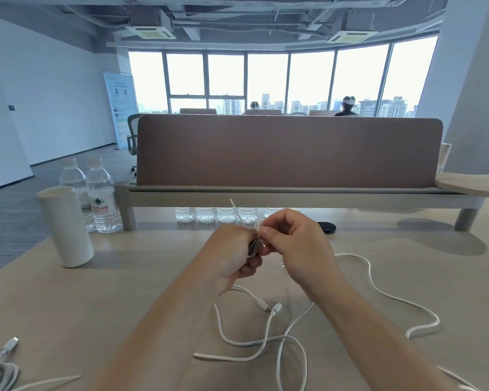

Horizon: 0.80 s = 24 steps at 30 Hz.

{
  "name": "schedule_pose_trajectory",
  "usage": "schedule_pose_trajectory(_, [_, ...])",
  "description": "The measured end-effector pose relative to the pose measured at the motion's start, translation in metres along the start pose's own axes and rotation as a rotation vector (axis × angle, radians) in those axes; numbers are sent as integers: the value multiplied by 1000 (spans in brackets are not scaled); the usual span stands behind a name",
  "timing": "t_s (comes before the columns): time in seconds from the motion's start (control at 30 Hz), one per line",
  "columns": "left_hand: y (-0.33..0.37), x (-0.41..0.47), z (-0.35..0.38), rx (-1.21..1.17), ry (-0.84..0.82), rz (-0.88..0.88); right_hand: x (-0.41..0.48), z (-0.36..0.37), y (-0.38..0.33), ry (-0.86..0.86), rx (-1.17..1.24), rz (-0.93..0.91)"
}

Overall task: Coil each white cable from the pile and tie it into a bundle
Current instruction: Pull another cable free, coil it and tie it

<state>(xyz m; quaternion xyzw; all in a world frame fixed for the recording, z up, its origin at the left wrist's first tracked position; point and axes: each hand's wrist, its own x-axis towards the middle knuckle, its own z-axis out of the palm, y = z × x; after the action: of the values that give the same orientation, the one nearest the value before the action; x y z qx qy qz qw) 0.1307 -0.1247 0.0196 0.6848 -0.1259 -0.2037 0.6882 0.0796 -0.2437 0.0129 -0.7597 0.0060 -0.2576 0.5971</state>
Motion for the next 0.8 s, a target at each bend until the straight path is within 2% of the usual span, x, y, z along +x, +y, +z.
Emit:
schedule_pose_trajectory(0.33, [-2,2,0,61,6,-4,3,0,4,32,-154,-28])
schedule_pose_trajectory(0.53, [-5,-2,3,248,-55,-10,2,-6,0,-100,-192,-95])
schedule_pose_trajectory(0.67, [-4,-3,1,268,-91,-29,2,-8,0,-131,-124,-49])
schedule_pose_trajectory(0.8, [-3,-3,-3,126,-148,-64,3,-9,-3,-74,6,9])
